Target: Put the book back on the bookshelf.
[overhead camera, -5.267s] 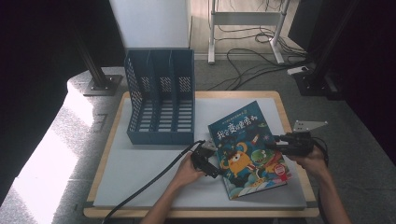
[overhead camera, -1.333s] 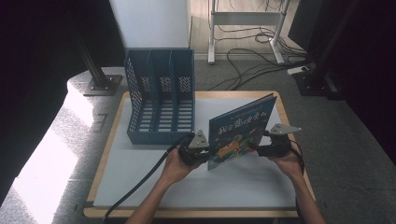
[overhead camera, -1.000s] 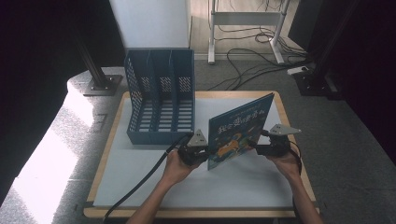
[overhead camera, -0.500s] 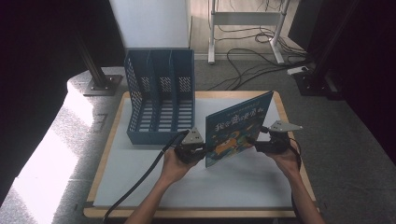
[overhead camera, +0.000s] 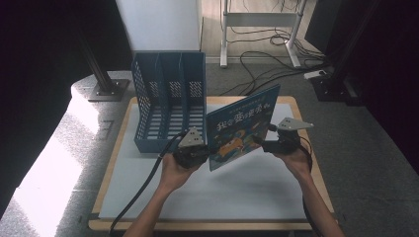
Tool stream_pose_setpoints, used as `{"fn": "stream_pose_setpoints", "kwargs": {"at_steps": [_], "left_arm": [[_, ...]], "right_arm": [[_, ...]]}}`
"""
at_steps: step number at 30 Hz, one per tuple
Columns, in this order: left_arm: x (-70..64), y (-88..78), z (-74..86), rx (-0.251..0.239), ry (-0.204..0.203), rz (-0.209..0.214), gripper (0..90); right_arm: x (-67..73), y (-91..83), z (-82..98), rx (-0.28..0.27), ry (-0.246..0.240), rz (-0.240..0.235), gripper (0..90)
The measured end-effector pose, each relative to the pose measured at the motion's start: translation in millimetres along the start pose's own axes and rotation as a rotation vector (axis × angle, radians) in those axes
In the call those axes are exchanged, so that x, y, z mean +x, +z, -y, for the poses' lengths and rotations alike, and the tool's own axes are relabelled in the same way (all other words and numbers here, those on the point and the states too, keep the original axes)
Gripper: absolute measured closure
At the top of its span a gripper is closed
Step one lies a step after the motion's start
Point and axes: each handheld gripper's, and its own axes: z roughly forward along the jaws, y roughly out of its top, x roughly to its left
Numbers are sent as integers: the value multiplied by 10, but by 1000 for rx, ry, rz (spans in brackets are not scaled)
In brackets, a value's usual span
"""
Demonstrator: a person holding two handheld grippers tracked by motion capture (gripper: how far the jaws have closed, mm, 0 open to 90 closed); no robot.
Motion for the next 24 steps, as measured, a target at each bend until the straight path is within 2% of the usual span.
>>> {"fn": "stream_pose_setpoints", "kwargs": {"at_steps": [11, 12, 16, 24], "left_arm": [[174, -424, -78, -20, -9, -53, 830], [174, -424, -78, -20, -9, -53, 830], [249, -621, -92, -26, -18, -78, 830], [363, -875, -72, -10, -15, -118, 829]], "right_arm": [[160, 262, -364, -38, -22, -43, 270], [177, 290, -397, -40, -24, -47, 270], [251, 403, -525, -55, -28, -66, 269], [389, 645, -690, -68, -21, -107, 269]]}}
